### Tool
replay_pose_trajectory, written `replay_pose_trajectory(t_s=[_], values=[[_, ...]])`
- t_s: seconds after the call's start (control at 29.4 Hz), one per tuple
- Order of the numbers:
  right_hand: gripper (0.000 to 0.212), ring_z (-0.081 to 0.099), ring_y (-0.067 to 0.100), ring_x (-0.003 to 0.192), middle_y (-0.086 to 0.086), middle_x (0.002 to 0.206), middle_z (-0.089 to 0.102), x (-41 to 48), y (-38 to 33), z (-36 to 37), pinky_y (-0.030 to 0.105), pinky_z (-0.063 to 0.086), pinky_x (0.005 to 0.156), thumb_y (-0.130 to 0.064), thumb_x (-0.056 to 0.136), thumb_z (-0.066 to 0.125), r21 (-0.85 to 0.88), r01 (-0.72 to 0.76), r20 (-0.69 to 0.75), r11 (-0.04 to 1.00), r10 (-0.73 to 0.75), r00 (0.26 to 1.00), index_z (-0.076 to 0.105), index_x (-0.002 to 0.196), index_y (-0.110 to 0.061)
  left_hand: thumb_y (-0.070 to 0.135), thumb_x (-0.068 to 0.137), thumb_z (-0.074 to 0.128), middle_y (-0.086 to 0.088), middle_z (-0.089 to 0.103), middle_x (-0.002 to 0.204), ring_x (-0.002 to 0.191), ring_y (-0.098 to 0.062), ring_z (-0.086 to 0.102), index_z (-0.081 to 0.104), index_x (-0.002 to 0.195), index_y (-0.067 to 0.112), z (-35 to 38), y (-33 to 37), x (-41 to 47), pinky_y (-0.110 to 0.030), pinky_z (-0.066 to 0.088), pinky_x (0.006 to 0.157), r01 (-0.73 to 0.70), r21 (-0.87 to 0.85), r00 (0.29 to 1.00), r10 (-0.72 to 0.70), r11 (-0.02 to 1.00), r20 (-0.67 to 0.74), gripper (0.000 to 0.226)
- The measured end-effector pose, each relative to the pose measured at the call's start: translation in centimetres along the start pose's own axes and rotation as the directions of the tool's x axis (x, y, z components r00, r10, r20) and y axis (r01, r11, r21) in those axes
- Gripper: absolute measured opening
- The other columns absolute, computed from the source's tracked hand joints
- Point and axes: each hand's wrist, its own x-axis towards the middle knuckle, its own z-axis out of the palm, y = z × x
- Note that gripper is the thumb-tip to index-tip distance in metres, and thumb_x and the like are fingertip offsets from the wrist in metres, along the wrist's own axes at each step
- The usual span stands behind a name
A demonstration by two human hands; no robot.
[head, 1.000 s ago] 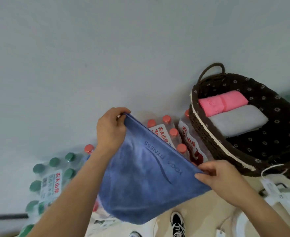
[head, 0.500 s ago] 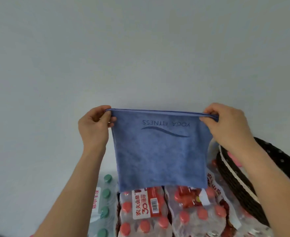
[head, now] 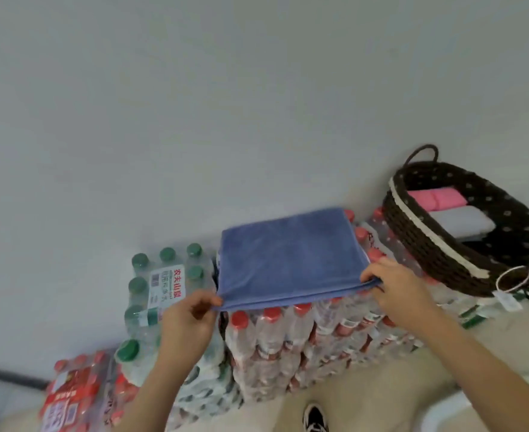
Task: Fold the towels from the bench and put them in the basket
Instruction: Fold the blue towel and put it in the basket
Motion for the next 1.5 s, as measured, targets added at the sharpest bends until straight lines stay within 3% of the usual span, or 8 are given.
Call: replay_pose_trajectory(t_s=[0.27,0.41,0.54,0.65,0.88,1.09,1.29,1.5], values=[[0.028,0.052,0.017,0.074,-0.003,0.088,0.05,-3.7,1.8,3.5,0.032,0.049,0.065,0.008,0.069,0.067,-0.019,-0.061,-0.056,0.998,0.06,0.997,0.059,0.081,-0.016,-0.008,0.066,0.068,0.018,0.063,0.071,0.072,0.002,0.059,0.059,0.064,0.039,1.3,-2.5,-1.8,-0.006,0.039,0.061,-0.11,0.329,0.977,0.041,0.938,0.21,0.048],[0.024,0.055,0.012,0.077,-0.006,0.088,0.054,-5.0,1.9,3.9,0.029,0.052,0.069,0.002,0.078,0.063,0.172,-0.183,-0.154,0.968,0.21,0.966,0.056,0.084,-0.02,-0.004,0.059,0.063,0.017,0.061,0.072,0.067,-0.002,0.054,0.061,0.064,0.034,1.5,-1.5,-0.9,-0.014,0.038,0.06,-0.211,0.463,0.943,0.054,0.861,0.328,0.038],[0.013,0.063,0.022,0.086,0.001,0.089,0.065,-5.2,2.9,4.3,0.04,0.054,0.081,-0.009,0.088,0.06,0.719,-0.443,-0.029,0.536,0.659,0.751,0.062,0.086,-0.022,0.004,0.058,0.055,0.015,0.057,0.076,0.073,-0.01,0.053,0.062,0.067,0.028,3.9,0.8,-1.4,-0.017,0.042,0.061,-0.356,0.489,0.906,0.165,0.797,0.39,0.027],[0.015,0.063,0.024,0.092,0.002,0.096,0.066,-5.0,3.5,4.5,0.04,0.05,0.083,-0.008,0.086,0.062,0.83,-0.495,0.177,0.259,0.718,0.673,0.062,0.093,-0.021,0.012,0.063,0.049,0.014,0.057,0.082,0.081,-0.012,0.055,0.062,0.073,0.028,8.5,3.2,-2.2,-0.029,0.05,0.059,-0.493,0.434,0.837,0.275,0.754,0.473,0.023],[0.024,0.063,0.023,0.093,0.009,0.096,0.065,-4.1,3.4,5.5,0.032,0.052,0.08,0.008,0.081,0.06,0.826,-0.474,0.169,0.304,0.67,0.723,0.058,0.097,-0.009,0.021,0.073,0.071,0.004,0.054,0.078,0.072,-0.02,0.053,0.064,0.08,0.022,20.3,6.0,-2.4,-0.032,0.045,0.054,-0.751,0.401,0.648,0.468,0.525,0.601,0.01],[0.021,0.063,0.017,0.078,0.0,0.082,0.067,-3.7,4.9,5.9,0.036,0.053,0.079,-0.001,0.084,0.061,0.78,-0.494,0.138,0.385,0.663,0.736,0.065,0.089,-0.022,0.032,0.067,0.077,0.001,0.052,0.073,0.07,-0.022,0.049,0.051,0.076,0.023,24.2,7.0,-2.8,-0.034,0.028,0.06,-0.715,0.614,0.691,0.473,0.334,0.547,0.029],[0.024,0.062,0.007,0.074,-0.006,0.078,0.068,-3.4,6.1,4.7,0.02,0.05,0.072,-0.004,0.085,0.062,0.764,-0.49,0.195,0.419,0.574,0.795,0.067,0.075,-0.026,0.032,0.069,0.078,0.001,0.048,0.069,0.067,-0.022,0.044,0.049,0.072,0.021,25.7,7.2,-2.7,-0.035,0.025,0.06,-0.656,0.675,0.74,0.464,0.339,0.486,0.031],[0.01,0.065,0.009,0.07,0.005,0.078,0.071,-3.0,6.9,3.4,0.015,0.049,0.062,-0.005,0.088,0.06,0.773,-0.515,0.308,0.371,0.491,0.815,0.069,0.086,-0.009,0.04,0.074,0.072,0.006,0.052,0.067,0.066,-0.018,0.047,0.055,0.071,0.023,25.8,7.6,-2.6,-0.034,0.022,0.062,-0.622,0.648,0.777,0.445,0.439,0.445,0.024]])
